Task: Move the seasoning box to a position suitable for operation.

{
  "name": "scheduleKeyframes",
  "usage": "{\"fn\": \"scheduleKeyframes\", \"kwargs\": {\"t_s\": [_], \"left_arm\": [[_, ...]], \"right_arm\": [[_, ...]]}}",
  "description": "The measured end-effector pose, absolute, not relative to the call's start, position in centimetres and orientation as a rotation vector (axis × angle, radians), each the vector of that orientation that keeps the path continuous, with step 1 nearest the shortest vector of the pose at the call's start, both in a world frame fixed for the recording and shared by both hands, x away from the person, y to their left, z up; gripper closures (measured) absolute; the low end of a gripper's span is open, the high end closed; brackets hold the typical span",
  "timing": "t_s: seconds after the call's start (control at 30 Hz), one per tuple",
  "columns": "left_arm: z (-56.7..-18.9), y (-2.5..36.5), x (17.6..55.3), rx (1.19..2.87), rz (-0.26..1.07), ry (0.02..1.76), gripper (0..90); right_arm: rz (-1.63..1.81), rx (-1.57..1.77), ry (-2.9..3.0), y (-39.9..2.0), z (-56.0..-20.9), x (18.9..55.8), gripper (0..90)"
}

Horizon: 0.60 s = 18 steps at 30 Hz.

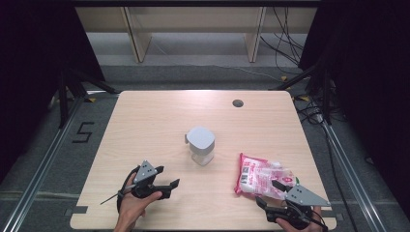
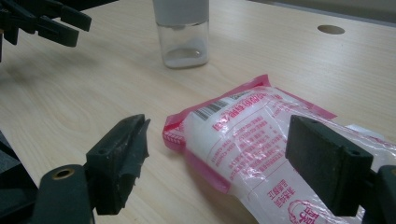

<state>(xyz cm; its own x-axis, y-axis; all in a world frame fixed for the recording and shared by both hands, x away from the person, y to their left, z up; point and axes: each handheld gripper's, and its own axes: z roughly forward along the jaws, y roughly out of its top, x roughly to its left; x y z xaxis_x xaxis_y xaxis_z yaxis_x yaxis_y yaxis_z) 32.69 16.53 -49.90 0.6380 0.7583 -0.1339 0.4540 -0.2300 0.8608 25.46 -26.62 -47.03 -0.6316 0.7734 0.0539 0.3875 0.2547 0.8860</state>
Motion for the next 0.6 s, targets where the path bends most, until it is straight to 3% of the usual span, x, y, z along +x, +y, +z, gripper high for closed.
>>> {"fn": "scheduleKeyframes", "kwargs": {"t_s": [0.5,0.6], "left_arm": [[-49.7,16.9,34.7,1.848,0.451,1.038,25.9],[-49.3,17.0,35.6,1.832,0.468,1.044,30.9]], "right_arm": [[1.318,1.034,2.12,-26.5,-47.4,25.8,17.8],[1.306,1.032,2.127,-26.3,-47.4,25.6,17.6]]}}
